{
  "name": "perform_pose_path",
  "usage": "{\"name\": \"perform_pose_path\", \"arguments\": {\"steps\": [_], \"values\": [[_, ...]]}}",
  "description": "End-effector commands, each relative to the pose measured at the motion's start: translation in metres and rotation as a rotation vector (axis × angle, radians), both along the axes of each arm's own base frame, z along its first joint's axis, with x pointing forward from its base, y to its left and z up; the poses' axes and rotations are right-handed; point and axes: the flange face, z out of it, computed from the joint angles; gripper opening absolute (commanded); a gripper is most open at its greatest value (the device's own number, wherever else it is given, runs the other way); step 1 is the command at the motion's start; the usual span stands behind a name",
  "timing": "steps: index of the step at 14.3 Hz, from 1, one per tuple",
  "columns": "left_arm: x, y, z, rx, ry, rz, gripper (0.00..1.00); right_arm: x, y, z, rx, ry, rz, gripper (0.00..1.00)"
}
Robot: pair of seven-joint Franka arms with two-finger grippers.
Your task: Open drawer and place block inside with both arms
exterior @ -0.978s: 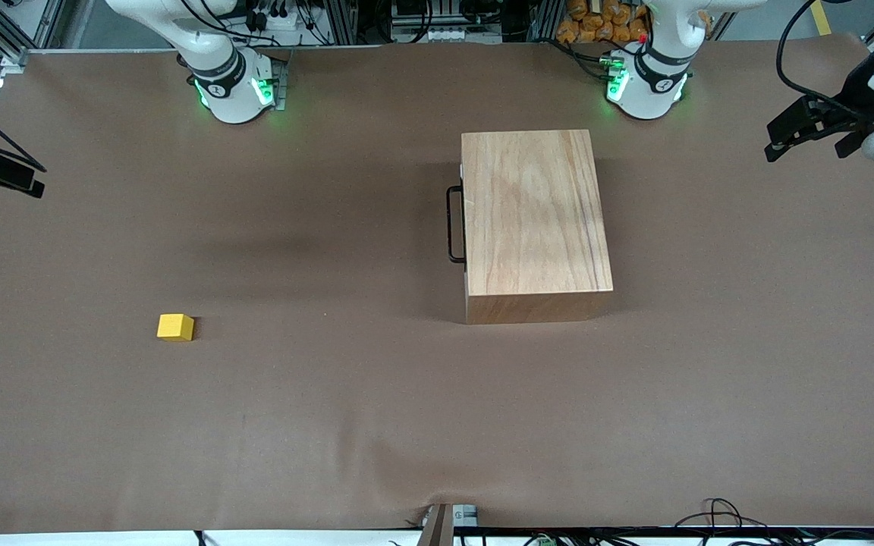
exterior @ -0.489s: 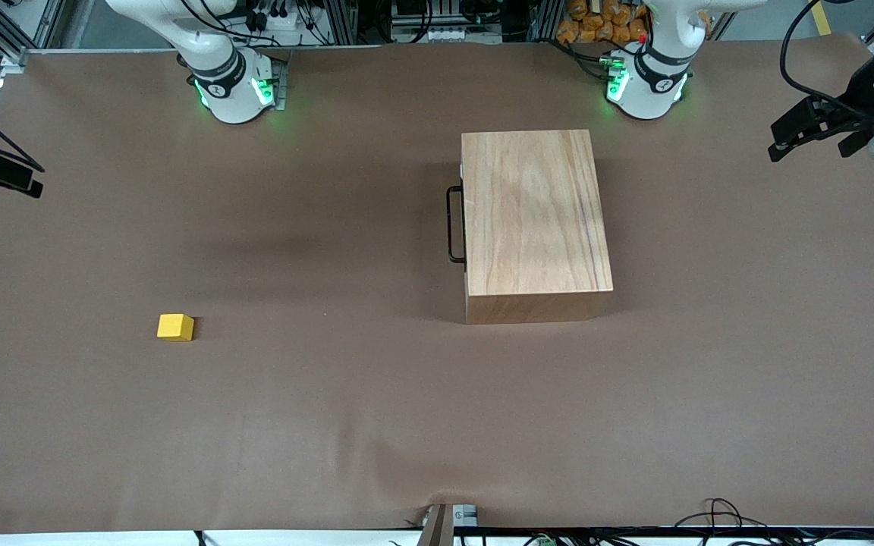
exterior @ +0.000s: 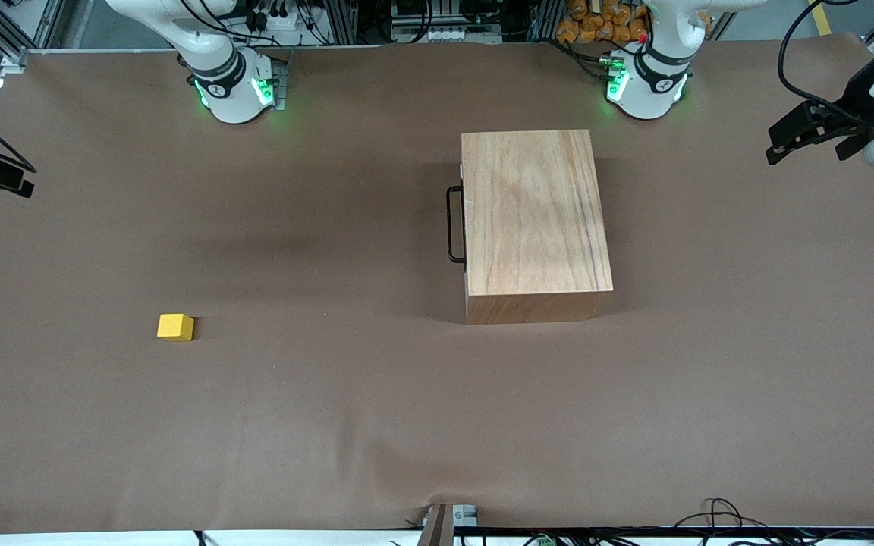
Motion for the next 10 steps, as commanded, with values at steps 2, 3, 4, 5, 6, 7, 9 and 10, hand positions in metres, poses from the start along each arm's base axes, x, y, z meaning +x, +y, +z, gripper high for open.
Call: {"name": "perform_pose_path", "arguments": {"steps": [2,3,4,5,6,7,9,10], "values": [[0.01,-0.004,0.0,0.014,0.011,-0.019,1.0,0.0,-0.015,0.005,-0.022,-0.001,-0.026,1.0],[0.012,-0.004,0.0,0.014,0.009,-0.017,1.0,-0.001,-0.014,0.006,-0.022,-0.005,-0.025,1.0],[0.012,-0.005,0.0,0.011,0.009,-0.019,1.0,-0.001,-0.013,0.006,-0.019,-0.004,-0.025,1.0],[0.012,-0.006,0.0,0.007,0.008,-0.018,1.0,0.0,-0.012,0.006,-0.016,-0.005,-0.023,1.0],[0.016,-0.009,-0.006,0.008,0.017,-0.019,1.0,0.0,-0.011,0.006,-0.018,-0.005,-0.025,1.0],[0.021,-0.01,-0.013,0.007,0.028,-0.018,1.0,0.0,-0.011,0.006,-0.019,-0.005,-0.023,1.0],[0.024,-0.018,-0.015,0.006,0.027,-0.027,1.0,0.0,-0.012,0.006,-0.023,-0.006,-0.025,1.0],[0.031,-0.028,-0.02,0.006,0.034,-0.044,1.0,0.0,-0.013,0.006,-0.022,-0.004,-0.026,1.0]]}}
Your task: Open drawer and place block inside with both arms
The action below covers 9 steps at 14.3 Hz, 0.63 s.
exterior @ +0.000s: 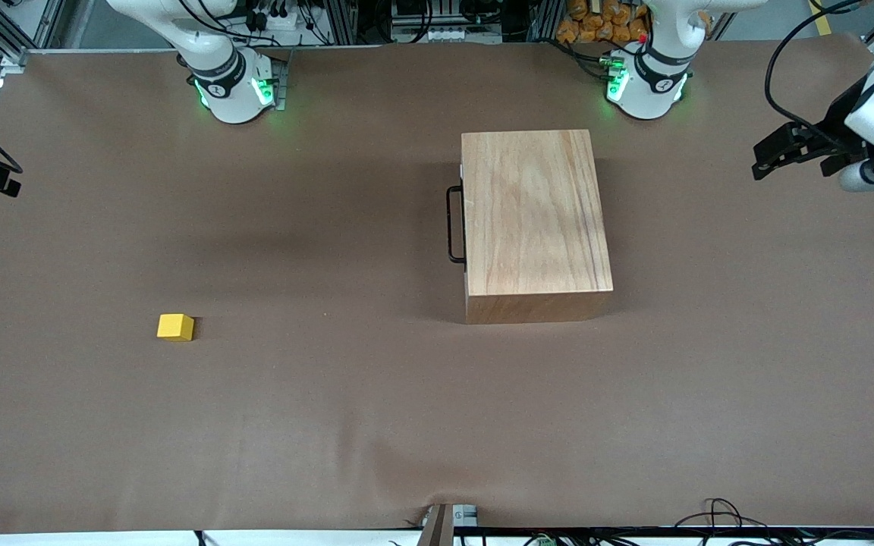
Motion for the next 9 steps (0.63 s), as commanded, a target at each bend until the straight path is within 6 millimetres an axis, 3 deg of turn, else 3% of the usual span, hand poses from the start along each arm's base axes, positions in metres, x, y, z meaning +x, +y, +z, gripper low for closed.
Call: {"name": "perform_pose_path", "arguments": {"steps": [1,4,9], "values": [[0.018,-0.02,-0.004,0.003,0.005,-0.028,1.0,0.001,-0.004,0.006,-0.02,-0.003,-0.01,1.0],[0.027,-0.077,-0.02,0.002,0.001,-0.076,1.0,0.0,-0.005,0.007,-0.02,-0.005,-0.011,1.0],[0.042,-0.217,-0.081,0.012,0.013,-0.054,1.0,0.001,-0.004,0.006,-0.021,-0.005,-0.01,1.0]]}}
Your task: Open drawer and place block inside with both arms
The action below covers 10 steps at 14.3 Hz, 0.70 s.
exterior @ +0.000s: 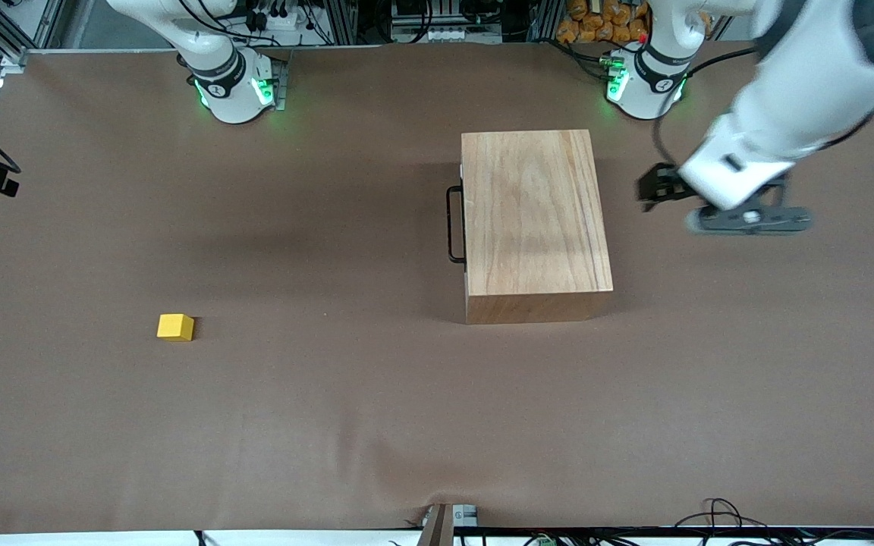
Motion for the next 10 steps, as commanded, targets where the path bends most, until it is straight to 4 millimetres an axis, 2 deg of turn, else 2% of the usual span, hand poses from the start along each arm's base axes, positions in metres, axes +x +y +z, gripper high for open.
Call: {"name": "perform_pose_path", "arguments": {"steps": [1,3,5,8,10], "values": [[0.022,-0.065,-0.033,0.014,0.008,0.008,1.0,0.001,-0.002,0.005,-0.018,-0.002,-0.006,1.0],[0.022,-0.119,-0.057,0.037,-0.016,-0.014,1.0,0.001,-0.003,0.004,-0.018,-0.001,-0.007,1.0],[0.015,-0.158,-0.081,0.036,-0.034,0.022,1.0,0.001,-0.003,0.003,-0.017,0.001,-0.004,1.0],[0.003,-0.224,-0.119,0.048,-0.058,0.102,1.0,0.002,0.002,0.003,-0.017,0.002,0.006,1.0],[-0.014,-0.272,-0.143,0.102,-0.118,0.137,1.0,0.002,0.002,0.002,-0.017,0.004,0.006,1.0]]}}
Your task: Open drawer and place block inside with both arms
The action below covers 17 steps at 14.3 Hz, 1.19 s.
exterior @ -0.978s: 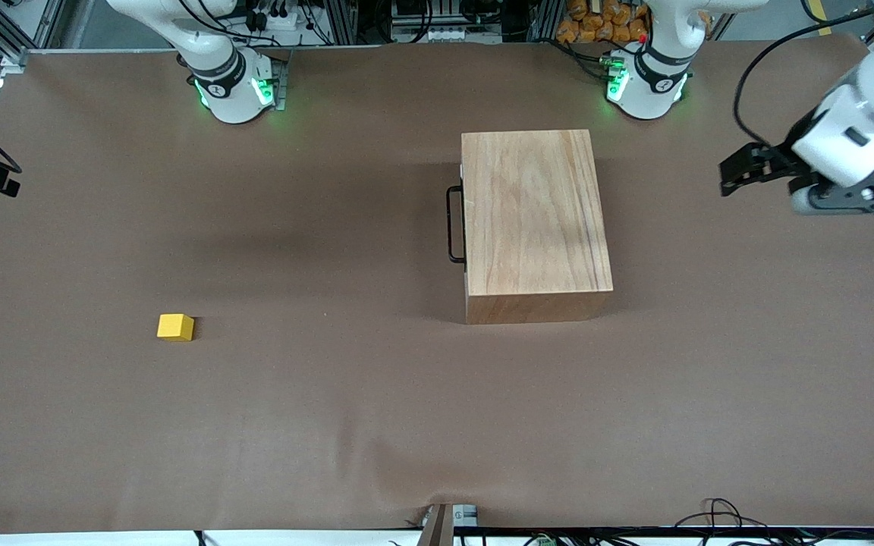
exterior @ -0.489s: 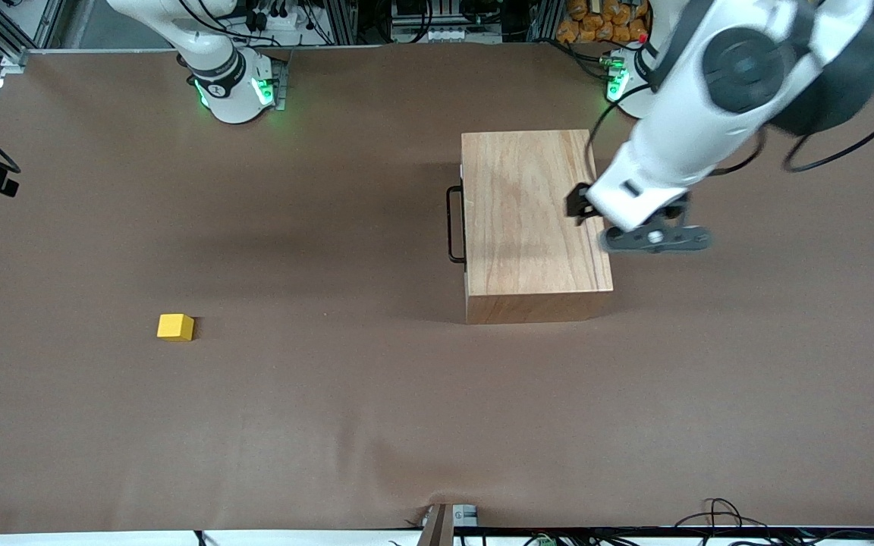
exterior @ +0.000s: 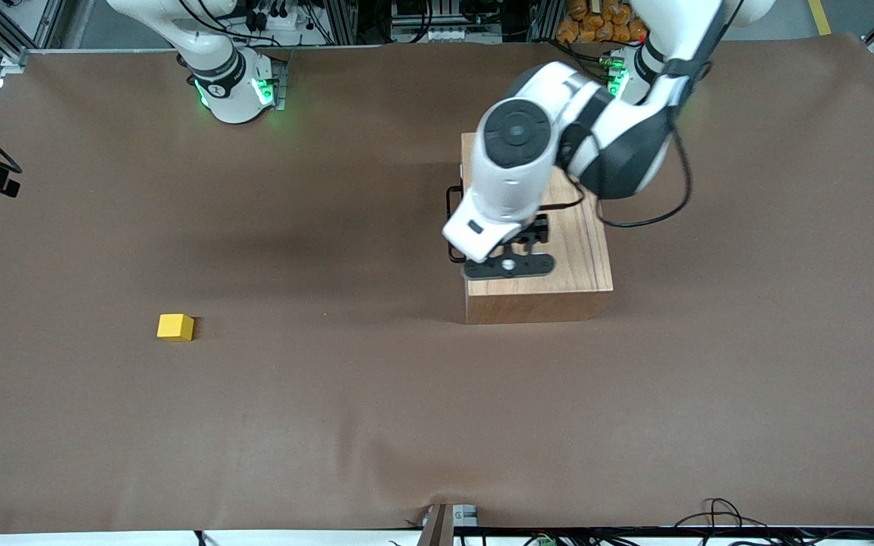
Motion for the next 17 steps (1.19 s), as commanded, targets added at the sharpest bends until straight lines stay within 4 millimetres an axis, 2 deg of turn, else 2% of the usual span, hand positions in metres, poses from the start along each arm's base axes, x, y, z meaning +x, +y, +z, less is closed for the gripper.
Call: {"name": "perform_pose_path", "arguments": {"steps": [1,4,5,7,11,14,17], "values": [[-0.017,-0.062,-0.019,0.071,-0.117,0.061,1.0,0.001,0.0,0.003,-0.017,0.003,0.002,1.0],[-0.037,-0.098,-0.054,0.057,-0.146,0.108,1.0,0.001,0.001,0.003,-0.017,0.003,0.003,1.0],[-0.05,-0.111,-0.066,0.065,-0.148,0.108,1.0,0.002,0.001,0.002,-0.017,0.004,0.003,1.0],[-0.059,-0.119,-0.086,0.094,-0.143,0.124,1.0,0.002,0.001,0.0,-0.016,0.009,0.003,1.0],[-0.07,-0.118,-0.107,0.176,-0.112,0.109,1.0,0.002,-0.001,-0.002,-0.015,0.012,0.002,1.0],[-0.083,-0.12,-0.113,0.242,-0.106,0.073,1.0,0.002,-0.001,-0.002,-0.016,0.012,0.0,1.0],[-0.093,-0.124,-0.132,0.289,-0.097,0.043,1.0,0.001,-0.005,-0.001,-0.014,0.01,-0.007,1.0]]}}
